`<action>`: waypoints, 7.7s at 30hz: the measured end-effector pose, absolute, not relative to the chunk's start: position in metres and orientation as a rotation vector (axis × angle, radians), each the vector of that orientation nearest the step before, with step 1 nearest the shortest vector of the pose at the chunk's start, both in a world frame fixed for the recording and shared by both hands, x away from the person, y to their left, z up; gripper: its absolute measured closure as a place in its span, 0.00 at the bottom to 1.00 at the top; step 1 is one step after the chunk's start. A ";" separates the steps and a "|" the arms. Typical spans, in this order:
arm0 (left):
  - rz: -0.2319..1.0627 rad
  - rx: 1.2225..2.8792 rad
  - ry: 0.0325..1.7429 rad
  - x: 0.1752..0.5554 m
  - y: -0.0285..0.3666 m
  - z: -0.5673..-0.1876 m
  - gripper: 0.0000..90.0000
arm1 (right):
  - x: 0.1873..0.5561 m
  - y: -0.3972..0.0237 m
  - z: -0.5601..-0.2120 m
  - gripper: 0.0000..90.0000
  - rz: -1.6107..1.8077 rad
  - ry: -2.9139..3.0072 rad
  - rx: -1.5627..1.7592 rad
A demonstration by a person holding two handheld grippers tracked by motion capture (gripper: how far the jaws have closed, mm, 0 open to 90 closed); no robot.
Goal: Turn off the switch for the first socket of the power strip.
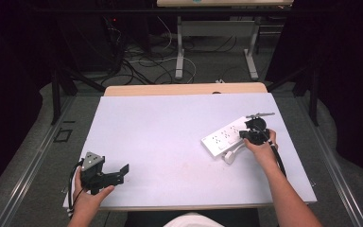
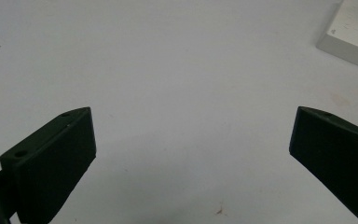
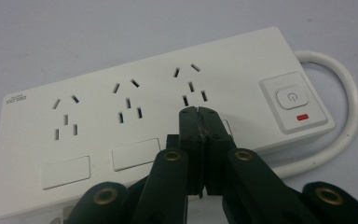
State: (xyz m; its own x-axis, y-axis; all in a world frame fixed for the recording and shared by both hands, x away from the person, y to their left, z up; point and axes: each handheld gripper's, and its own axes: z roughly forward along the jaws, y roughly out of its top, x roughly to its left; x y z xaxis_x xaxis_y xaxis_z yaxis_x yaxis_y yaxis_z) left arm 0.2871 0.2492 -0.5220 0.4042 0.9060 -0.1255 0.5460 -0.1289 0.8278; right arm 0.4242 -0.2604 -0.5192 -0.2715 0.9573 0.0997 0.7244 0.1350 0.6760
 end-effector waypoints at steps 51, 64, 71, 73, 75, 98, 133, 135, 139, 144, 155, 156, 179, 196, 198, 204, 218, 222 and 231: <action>0.525 1.803 1.261 0.286 0.249 -0.522 0.00 | 0.425 -0.251 -0.526 0.99 0.838 2.081 1.571; 0.531 1.802 1.258 0.286 0.249 -0.522 0.00 | 0.425 -0.252 -0.526 0.99 0.852 2.078 1.576; 0.529 1.804 1.258 0.286 0.249 -0.522 0.00 | 0.425 -0.253 -0.527 0.99 0.862 2.074 1.574; 0.528 1.805 1.258 0.286 0.250 -0.522 0.00 | 0.425 -0.253 -0.527 0.99 0.868 2.071 1.584; 0.530 1.802 1.258 0.286 0.249 -0.522 0.00 | 0.425 -0.254 -0.528 0.99 0.873 2.072 1.585; 0.526 1.802 1.259 0.286 0.249 -0.522 0.00 | 0.425 -0.254 -0.529 1.00 0.878 2.080 1.584; 0.530 1.788 1.285 0.290 0.249 -0.523 0.00 | 0.414 -0.260 -0.515 0.96 0.978 2.057 1.598; 0.524 1.790 1.287 0.290 0.250 -0.523 0.00 | 0.413 -0.261 -0.513 0.96 0.981 2.061 1.581; 0.521 1.792 1.282 0.291 0.250 -0.523 0.00 | 0.411 -0.260 -0.510 0.95 0.995 2.053 1.563; 0.525 1.792 1.283 0.291 0.250 -0.523 0.00 | 0.409 -0.258 -0.508 0.91 0.996 2.058 1.555; 0.527 1.795 1.281 0.291 0.249 -0.522 0.00 | 0.407 -0.259 -0.502 0.67 1.057 2.072 1.548; 0.526 1.795 1.279 0.291 0.249 -0.522 0.00 | 0.407 -0.259 -0.502 0.65 1.058 2.074 1.552; 0.520 1.808 1.260 0.293 0.245 -0.522 0.00 | 0.397 -0.239 -0.491 0.31 1.004 2.149 1.490; 0.514 1.819 1.241 0.296 0.243 -0.522 0.00 | 0.385 -0.227 -0.474 0.00 0.928 2.156 1.407; 0.519 1.812 1.242 0.296 0.243 -0.523 0.00 | 0.383 -0.228 -0.472 0.00 0.905 2.169 1.387; 0.520 1.812 1.242 0.296 0.242 -0.523 0.00 | 0.373 -0.234 -0.467 0.00 0.869 2.196 1.372; 0.516 1.816 1.249 0.294 0.243 -0.522 0.00 | 0.338 -0.260 -0.458 0.00 0.936 2.166 1.370; 0.515 1.817 1.251 0.295 0.243 -0.522 0.00 | 0.326 -0.269 -0.458 0.01 0.976 2.135 1.379; 0.516 1.823 1.252 0.295 0.242 -0.523 0.00 | 0.304 -0.291 -0.462 0.02 1.007 2.082 1.394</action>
